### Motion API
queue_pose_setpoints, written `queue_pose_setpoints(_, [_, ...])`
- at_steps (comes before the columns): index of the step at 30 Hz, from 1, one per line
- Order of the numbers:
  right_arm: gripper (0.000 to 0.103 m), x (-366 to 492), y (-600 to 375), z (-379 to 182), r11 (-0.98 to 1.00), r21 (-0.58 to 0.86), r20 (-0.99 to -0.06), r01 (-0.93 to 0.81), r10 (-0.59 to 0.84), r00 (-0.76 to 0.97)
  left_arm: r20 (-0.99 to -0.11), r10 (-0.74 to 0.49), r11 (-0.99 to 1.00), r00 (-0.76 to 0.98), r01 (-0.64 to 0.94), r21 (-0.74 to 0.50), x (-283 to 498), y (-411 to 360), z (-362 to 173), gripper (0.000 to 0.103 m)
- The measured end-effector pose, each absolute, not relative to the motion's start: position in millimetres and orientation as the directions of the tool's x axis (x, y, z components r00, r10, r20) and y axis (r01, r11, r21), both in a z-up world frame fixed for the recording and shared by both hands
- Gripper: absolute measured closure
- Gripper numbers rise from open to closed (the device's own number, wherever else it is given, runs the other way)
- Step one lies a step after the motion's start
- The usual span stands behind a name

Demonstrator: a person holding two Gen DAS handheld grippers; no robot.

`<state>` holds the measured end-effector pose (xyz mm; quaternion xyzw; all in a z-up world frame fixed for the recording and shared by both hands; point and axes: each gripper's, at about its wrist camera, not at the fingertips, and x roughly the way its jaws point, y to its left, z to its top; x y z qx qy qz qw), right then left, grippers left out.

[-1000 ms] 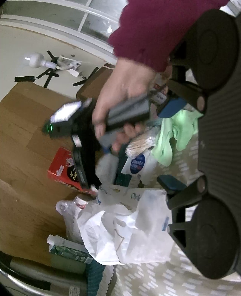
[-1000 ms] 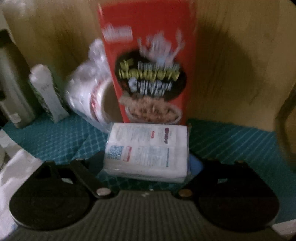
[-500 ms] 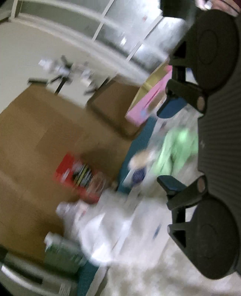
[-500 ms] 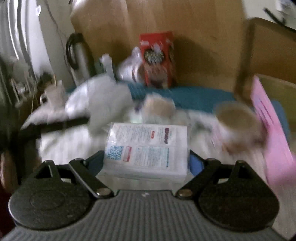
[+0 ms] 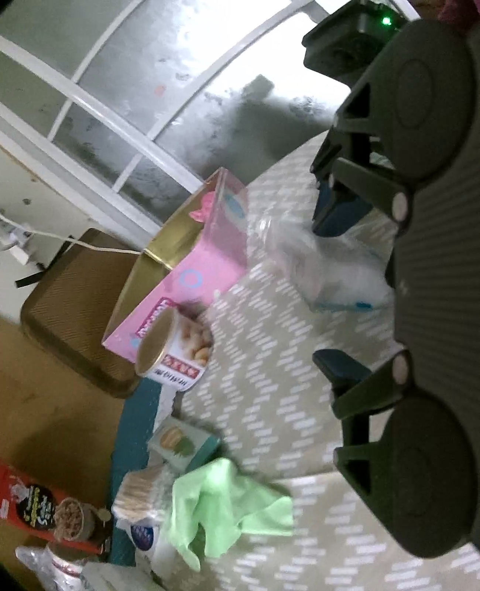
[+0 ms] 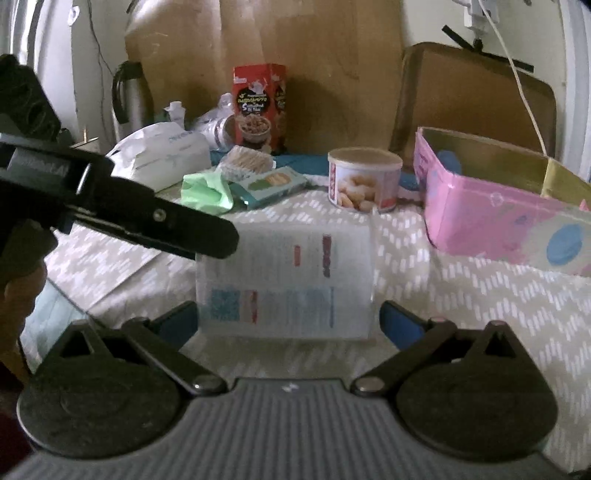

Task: Organize soft objects
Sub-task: 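Grasp the white wipes pack with the right gripper, then carry the wipes pack with the right gripper into the tin and release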

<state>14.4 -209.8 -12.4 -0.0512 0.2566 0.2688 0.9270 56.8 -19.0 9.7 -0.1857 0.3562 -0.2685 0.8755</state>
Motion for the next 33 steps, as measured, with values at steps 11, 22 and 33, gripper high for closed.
queue_pose_setpoints(11, [0.000, 18, -232, -15, 0.857, 0.110, -0.435, -0.503, 0.496, 0.751, -0.643, -0.479, 0.868, 0.598, 0.213, -0.449, 87, -42, 5, 0.042])
queue_pose_setpoints(22, [0.001, 27, -247, -15, 0.813, 0.125, -0.429, -0.569, 0.562, 0.707, -0.664, -0.519, 0.852, 0.539, 0.261, -0.454, 98, -70, 7, 0.055])
queue_pose_setpoints(33, [0.021, 38, -280, 20, 0.898, -0.023, -0.258, -0.440, 0.420, 0.870, -0.525, -0.580, 0.814, 0.623, 0.475, -0.335, 143, -131, 89, 0.053])
